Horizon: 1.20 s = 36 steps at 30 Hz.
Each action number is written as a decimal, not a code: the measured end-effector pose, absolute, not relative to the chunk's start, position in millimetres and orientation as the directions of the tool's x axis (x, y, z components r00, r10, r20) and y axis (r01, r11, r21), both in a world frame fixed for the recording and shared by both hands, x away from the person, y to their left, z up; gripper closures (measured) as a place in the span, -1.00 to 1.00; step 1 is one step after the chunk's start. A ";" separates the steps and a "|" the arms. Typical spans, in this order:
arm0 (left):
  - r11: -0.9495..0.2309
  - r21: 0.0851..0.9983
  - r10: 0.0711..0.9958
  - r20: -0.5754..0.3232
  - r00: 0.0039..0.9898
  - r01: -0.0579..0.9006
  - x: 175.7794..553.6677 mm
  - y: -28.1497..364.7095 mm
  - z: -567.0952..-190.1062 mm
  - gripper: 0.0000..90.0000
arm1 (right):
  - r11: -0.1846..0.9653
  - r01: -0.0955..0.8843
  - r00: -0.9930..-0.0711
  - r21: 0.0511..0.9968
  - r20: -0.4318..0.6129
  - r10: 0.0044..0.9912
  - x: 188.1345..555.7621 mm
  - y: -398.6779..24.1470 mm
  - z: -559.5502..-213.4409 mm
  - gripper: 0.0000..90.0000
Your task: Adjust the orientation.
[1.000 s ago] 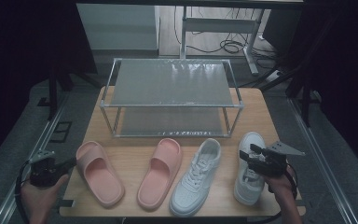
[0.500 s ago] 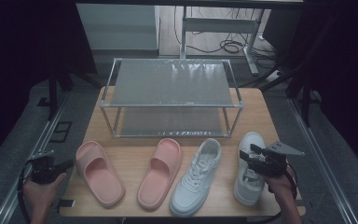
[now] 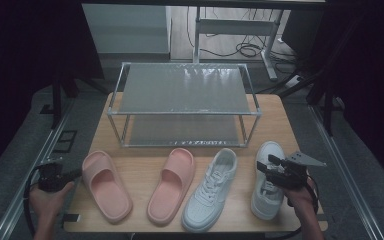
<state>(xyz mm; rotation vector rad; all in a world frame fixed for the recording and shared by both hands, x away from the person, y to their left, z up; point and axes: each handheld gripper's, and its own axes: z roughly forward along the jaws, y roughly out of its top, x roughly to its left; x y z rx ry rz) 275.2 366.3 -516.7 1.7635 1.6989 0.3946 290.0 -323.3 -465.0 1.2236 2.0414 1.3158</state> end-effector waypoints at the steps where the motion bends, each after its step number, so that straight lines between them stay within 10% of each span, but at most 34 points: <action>1: 0.047 0.632 0.969 -0.216 0.117 0.774 275.9 366.1 -516.6 1.00 | 0.168 0.448 -0.526 0.878 0.107 0.844 290.1 -323.2 -465.1 -0.07; 36: -0.141 0.625 0.922 -0.198 0.331 0.768 330.4 279.4 -512.1 1.00 | 0.170 0.451 -0.524 0.876 0.105 0.845 290.8 -324.1 -466.5 -0.07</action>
